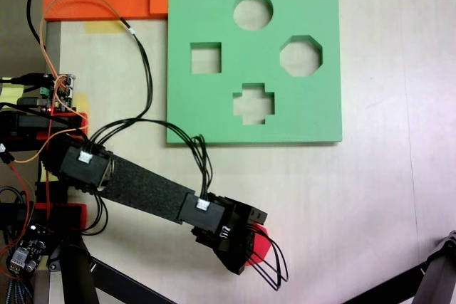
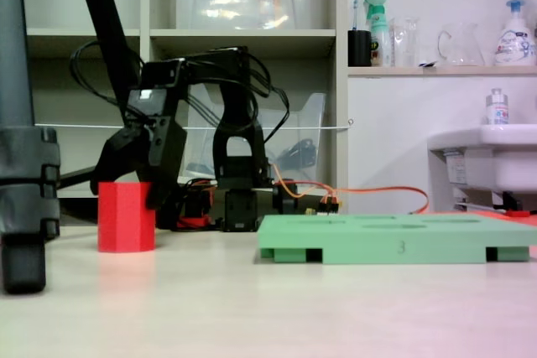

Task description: Put the octagonal pillar block into the corresponding hole

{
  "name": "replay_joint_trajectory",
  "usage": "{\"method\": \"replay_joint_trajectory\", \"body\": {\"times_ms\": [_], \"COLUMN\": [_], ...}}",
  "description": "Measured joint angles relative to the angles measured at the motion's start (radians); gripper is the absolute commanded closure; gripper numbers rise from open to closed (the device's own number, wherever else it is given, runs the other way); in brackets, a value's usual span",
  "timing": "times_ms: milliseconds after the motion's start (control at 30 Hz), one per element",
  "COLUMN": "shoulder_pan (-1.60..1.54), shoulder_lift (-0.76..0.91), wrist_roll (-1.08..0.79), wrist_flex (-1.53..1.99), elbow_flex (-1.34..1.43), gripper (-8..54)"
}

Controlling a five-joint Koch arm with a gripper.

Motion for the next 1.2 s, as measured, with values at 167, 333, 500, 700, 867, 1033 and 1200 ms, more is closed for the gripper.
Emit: {"method": "replay_joint_trajectory", "body": {"times_ms": [167, 333, 500, 700, 867, 1033, 1200], "shoulder_pan": [-0.08, -0.207, -0.333, -0.477, -0.621, -0.704, -0.775], "shoulder_lift": [0.032, 0.034, 0.04, 0.04, -0.032, -0.169, -0.298], "wrist_roll": [0.009, 0.021, 0.021, 0.069, 0.095, 0.101, 0.1], "wrist_flex": [0.104, 0.249, 0.371, 0.446, 0.449, 0.439, 0.408], "elbow_flex": [-0.074, -0.192, -0.397, -0.548, -0.772, -0.865, -1.014], "gripper": [26.5, 27.5, 28.7, 28.7, 28.7, 28.7, 28.7]}}
